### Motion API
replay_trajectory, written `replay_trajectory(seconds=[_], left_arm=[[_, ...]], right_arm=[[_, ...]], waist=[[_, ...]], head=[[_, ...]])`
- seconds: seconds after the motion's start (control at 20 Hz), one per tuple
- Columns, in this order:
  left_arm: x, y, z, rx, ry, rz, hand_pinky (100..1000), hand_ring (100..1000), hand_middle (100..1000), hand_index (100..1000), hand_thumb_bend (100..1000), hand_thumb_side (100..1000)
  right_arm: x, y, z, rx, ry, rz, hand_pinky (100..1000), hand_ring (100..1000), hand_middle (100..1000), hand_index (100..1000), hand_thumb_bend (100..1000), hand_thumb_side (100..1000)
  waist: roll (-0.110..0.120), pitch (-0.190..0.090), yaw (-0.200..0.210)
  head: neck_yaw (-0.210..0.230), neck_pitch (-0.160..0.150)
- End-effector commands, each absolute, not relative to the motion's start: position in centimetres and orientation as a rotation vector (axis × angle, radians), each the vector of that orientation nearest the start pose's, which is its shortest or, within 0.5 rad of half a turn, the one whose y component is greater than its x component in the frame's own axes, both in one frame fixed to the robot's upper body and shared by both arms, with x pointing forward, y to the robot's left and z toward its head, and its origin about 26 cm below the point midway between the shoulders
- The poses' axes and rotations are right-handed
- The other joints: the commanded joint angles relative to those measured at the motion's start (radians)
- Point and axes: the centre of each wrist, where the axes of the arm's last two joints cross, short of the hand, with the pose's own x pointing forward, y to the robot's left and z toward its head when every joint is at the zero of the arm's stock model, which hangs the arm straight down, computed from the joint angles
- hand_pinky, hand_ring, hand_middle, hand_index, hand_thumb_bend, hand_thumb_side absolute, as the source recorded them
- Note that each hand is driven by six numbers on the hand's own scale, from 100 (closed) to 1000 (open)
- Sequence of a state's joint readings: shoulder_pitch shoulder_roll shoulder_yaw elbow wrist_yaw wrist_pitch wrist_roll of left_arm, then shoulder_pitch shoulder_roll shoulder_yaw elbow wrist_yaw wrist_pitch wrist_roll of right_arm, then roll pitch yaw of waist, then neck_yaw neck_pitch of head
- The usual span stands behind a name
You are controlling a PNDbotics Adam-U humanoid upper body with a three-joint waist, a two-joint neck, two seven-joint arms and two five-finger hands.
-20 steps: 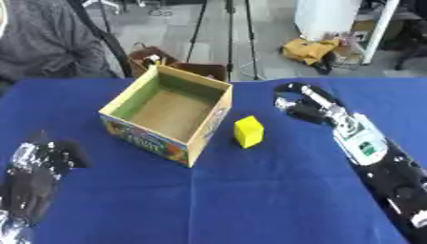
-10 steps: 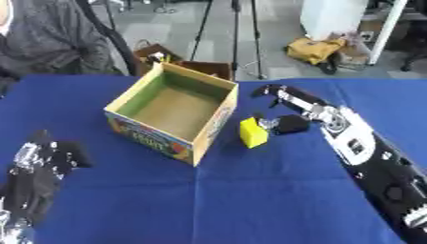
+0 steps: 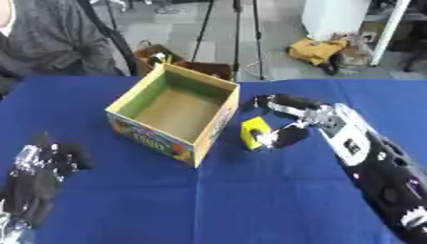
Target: Pick up objects on the table and place them in the box.
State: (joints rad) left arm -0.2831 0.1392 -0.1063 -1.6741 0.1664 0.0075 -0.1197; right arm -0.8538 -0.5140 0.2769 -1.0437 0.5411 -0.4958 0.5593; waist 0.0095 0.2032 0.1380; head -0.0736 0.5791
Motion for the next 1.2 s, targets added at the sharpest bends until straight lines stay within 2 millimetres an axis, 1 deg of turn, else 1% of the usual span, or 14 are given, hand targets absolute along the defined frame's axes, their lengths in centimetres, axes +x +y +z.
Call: replay_trajectory(seconds=[0.05,0.3,0.55,0.7,0.9,1.2], left_arm=[[33.6,20.9,10.7,-0.289,-1.928,-0.295,657,553,508,629,197,1000],[33.6,20.9,10.8,-0.292,-1.929,-0.297,657,554,509,630,196,1000],[33.6,20.8,10.8,-0.295,-1.931,-0.299,657,554,509,630,196,1000],[33.6,20.8,10.8,-0.296,-1.932,-0.300,657,554,509,630,196,1000],[33.6,20.8,10.9,-0.296,-1.932,-0.299,657,555,509,630,196,1000],[33.6,20.8,10.9,-0.297,-1.934,-0.301,657,555,509,630,196,1000]], right_arm=[[46.0,-27.7,19.9,-0.477,-1.558,1.898,811,1000,923,924,100,429],[46.1,-27.5,19.7,-0.532,-1.521,1.945,819,1000,922,924,100,407],[46.5,-27.8,18.7,-0.590,-1.498,1.942,820,1000,919,925,100,398],[46.6,-28.0,18.4,-0.634,-1.493,1.938,821,1000,914,925,129,380],[46.6,-28.1,18.7,-0.712,-1.521,1.920,833,1000,913,926,151,348],[46.6,-28.1,19.3,-0.793,-1.601,1.870,840,993,912,929,157,336]], waist=[[-0.001,-0.014,0.001],[0.001,-0.015,0.004],[0.004,-0.012,0.009],[0.005,-0.011,0.011],[0.006,-0.010,0.011],[0.004,-0.010,0.008]], head=[[-0.002,-0.009],[-0.002,-0.012],[-0.004,-0.017],[-0.004,-0.019],[-0.003,-0.019],[-0.002,-0.023]])
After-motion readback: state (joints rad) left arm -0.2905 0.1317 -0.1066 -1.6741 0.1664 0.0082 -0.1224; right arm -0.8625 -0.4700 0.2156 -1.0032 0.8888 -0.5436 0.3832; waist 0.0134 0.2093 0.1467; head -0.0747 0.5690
